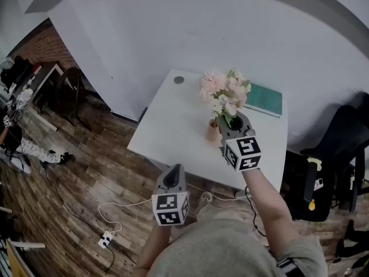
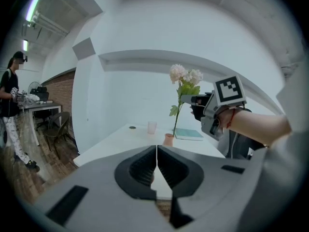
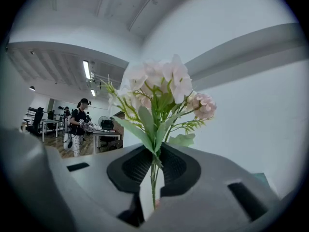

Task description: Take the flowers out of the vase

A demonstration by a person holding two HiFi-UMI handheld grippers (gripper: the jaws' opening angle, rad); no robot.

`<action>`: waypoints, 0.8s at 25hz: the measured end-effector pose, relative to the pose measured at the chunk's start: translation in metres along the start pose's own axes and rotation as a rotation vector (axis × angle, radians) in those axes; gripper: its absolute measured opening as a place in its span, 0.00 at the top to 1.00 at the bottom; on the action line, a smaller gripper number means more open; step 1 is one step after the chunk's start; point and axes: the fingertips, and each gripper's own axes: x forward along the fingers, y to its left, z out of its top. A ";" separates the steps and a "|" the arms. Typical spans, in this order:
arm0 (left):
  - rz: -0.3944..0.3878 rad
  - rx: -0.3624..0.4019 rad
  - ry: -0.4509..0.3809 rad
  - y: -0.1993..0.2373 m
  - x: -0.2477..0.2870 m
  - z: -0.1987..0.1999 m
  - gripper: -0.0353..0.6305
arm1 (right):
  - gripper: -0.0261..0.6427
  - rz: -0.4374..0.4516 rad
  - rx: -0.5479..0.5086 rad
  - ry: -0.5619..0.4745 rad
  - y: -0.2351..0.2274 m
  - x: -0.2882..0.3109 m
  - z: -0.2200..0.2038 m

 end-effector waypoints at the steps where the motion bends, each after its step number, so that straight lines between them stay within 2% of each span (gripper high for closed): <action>1: 0.000 0.001 -0.003 -0.001 -0.005 -0.001 0.93 | 0.90 0.001 -0.001 -0.005 0.003 -0.004 0.002; 5: 0.000 0.000 -0.012 -0.002 -0.020 0.000 0.93 | 0.90 0.003 -0.006 -0.020 0.014 -0.017 0.014; 20: -0.008 0.013 -0.034 -0.033 -0.092 -0.036 0.93 | 0.90 0.001 -0.008 -0.046 0.056 -0.118 0.015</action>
